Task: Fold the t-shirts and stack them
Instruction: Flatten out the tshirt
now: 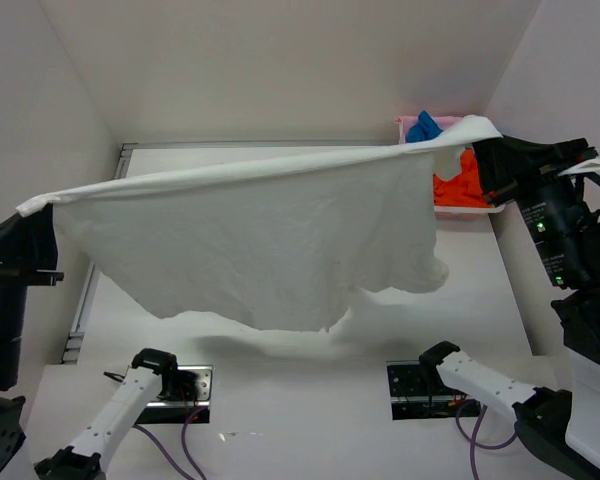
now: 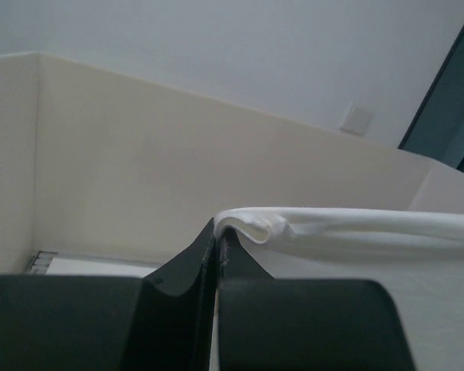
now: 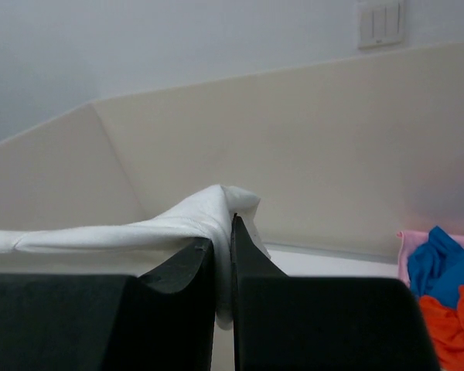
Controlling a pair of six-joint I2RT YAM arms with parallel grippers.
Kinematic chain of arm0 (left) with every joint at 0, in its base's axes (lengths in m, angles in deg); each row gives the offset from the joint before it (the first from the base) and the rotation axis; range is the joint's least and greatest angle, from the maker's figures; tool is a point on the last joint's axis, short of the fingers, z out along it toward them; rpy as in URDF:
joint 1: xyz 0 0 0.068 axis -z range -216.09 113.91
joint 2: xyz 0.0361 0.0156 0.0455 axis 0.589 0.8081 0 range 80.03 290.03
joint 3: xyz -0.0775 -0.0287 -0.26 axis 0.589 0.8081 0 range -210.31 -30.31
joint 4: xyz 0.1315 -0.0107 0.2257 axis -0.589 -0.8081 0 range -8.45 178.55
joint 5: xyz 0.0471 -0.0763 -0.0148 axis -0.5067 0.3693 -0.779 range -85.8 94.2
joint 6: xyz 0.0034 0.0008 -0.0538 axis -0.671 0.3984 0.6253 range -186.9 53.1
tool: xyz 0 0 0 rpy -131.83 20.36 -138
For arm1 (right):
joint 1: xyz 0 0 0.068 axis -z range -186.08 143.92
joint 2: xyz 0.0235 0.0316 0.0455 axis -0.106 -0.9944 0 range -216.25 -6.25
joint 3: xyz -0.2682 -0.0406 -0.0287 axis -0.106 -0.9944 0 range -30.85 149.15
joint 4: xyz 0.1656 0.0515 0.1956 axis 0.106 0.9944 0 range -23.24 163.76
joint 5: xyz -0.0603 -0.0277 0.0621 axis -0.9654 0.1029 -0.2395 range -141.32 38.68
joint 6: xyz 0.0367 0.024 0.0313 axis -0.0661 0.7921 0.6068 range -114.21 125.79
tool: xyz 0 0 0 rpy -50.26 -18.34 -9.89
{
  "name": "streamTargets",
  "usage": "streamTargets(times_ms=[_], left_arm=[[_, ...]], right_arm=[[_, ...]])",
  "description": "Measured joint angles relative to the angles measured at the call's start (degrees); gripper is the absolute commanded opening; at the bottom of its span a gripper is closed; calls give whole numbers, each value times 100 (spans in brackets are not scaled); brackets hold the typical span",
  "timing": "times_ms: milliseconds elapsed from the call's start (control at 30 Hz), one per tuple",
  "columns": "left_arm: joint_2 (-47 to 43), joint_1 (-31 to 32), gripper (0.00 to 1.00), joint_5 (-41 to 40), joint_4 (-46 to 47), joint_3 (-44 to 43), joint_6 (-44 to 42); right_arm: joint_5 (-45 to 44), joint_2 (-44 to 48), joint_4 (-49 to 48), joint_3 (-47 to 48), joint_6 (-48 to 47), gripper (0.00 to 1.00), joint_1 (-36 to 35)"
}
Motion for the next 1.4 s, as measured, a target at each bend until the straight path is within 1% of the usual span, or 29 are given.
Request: streamTargets(times_ms=[100,200,367,500,567,700,833,967,1067,1167,1233,1333,1400], left_arm=[[-35,63,0,-63,208,-46,-4],[105,70,0,-275,503,293,-35],[721,70,0,-804,955,1296,-70],[1307,68,0,-1187,1172,2096,-50],[1585,68,0,-1344,1215,2369,-26],[1858,68,0,-1672,1325,2671,-15],[2076,63,0,-1932,1676,2664,-39],[2612,63,0,-2026,1923,2253,-166],[2964,63,0,-1941,2004,1823,-208],[3008,63,0,-1797,1991,1497,-286],[2820,63,0,-1679,1985,1403,-310],[2192,63,0,-1460,1862,1482,-304],[1558,66,0,-1292,1703,1572,-284]], right_arm=[[101,-79,-61,177,-31,0,-9],[11,-286,-282,28,-63,0,-9],[-378,-1051,-761,-741,-70,0,2],[-612,-1775,-1060,-1580,-15,0,33],[-667,-2090,-1088,-1910,-2,0,39],[-723,-2444,-1182,-2223,2,0,42],[-739,-2612,-1464,-2135,-9,0,55],[-822,-3071,-1587,-1351,-118,0,70],[-887,-3320,-1596,-649,-254,0,70],[-938,-3289,-1602,-173,-361,0,70],[-951,-3051,-1606,-87,-396,0,70],[-903,-2293,-1593,-457,-387,0,85],[-793,-1528,-1554,-916,-323,0,87]])
